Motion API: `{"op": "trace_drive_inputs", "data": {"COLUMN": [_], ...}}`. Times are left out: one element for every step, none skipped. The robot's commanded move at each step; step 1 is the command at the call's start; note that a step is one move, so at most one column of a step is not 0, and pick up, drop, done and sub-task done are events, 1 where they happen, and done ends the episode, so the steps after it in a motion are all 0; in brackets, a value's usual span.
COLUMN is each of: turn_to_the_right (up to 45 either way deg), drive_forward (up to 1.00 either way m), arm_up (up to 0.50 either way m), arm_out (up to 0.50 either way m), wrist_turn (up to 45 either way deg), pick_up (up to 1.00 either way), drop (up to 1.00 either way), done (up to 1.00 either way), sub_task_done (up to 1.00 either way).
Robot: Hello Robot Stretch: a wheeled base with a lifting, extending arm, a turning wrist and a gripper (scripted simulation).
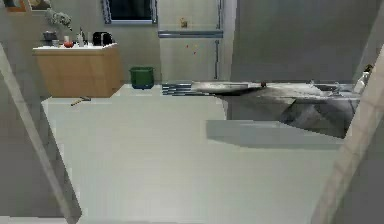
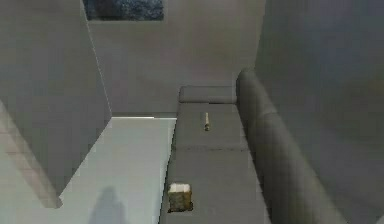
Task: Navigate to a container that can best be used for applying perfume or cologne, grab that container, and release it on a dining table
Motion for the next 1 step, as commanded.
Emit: {"op": "trace_drive_inputs", "data": {"turn_to_the_right": [0.0], "drive_forward": [0.25], "arm_up": [0.0], "arm_out": [0.0], "wrist_turn": [0.0], "pick_up": [0.0], "drop": [0.0], "done": [0.0], "sub_task_done": [0.0]}}
